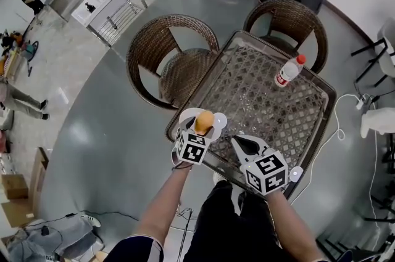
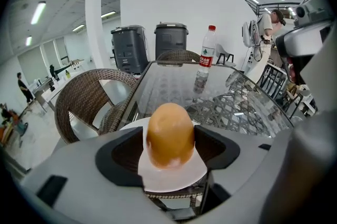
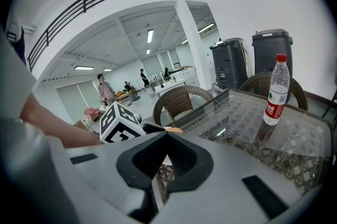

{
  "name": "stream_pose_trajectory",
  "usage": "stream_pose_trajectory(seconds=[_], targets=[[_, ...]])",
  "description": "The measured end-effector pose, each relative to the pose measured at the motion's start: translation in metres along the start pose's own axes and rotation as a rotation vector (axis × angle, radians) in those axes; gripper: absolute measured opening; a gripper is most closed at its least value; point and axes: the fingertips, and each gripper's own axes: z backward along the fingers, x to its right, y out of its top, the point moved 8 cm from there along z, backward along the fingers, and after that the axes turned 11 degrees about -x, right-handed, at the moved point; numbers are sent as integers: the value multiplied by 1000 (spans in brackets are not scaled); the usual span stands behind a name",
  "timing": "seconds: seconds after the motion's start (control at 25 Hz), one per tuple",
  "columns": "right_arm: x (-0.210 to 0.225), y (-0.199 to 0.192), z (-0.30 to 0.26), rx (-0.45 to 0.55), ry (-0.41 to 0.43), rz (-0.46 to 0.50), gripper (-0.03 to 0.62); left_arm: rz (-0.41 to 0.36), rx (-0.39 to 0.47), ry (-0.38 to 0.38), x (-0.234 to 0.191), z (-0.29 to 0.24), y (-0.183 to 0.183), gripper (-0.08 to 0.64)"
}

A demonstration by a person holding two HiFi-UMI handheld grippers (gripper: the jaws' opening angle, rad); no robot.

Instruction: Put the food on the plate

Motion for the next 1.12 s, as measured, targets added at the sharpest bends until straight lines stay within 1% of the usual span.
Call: stream_pose_trajectory(seconds=[0.16, 0.32, 0.52, 0.64, 0.72, 0.88, 1.0, 1.12], targets=[[3, -2, 3, 5, 2, -3, 5, 7, 21, -8, 3, -1, -1, 301], [4, -3, 7, 8, 5, 1, 5, 39, 20, -18, 6, 4, 0, 301], [6, -1, 11, 20, 12, 8, 5, 79, 57, -18, 9, 17, 6, 301], [9, 6, 14, 37, 17, 14, 5, 99, 105, -26, 13, 35, 15, 301], [10, 12, 16, 53, 22, 22, 5, 106, 141, -49, 20, 50, 21, 299], [11, 24, 24, 92, 29, 37, 5, 88, 216, -108, 40, 82, 31, 298], [10, 37, 31, 135, 36, 57, 5, 91, 296, -112, 47, 109, 39, 215], [6, 48, 42, 176, 46, 76, 5, 89, 365, -89, 52, 143, 46, 136]])
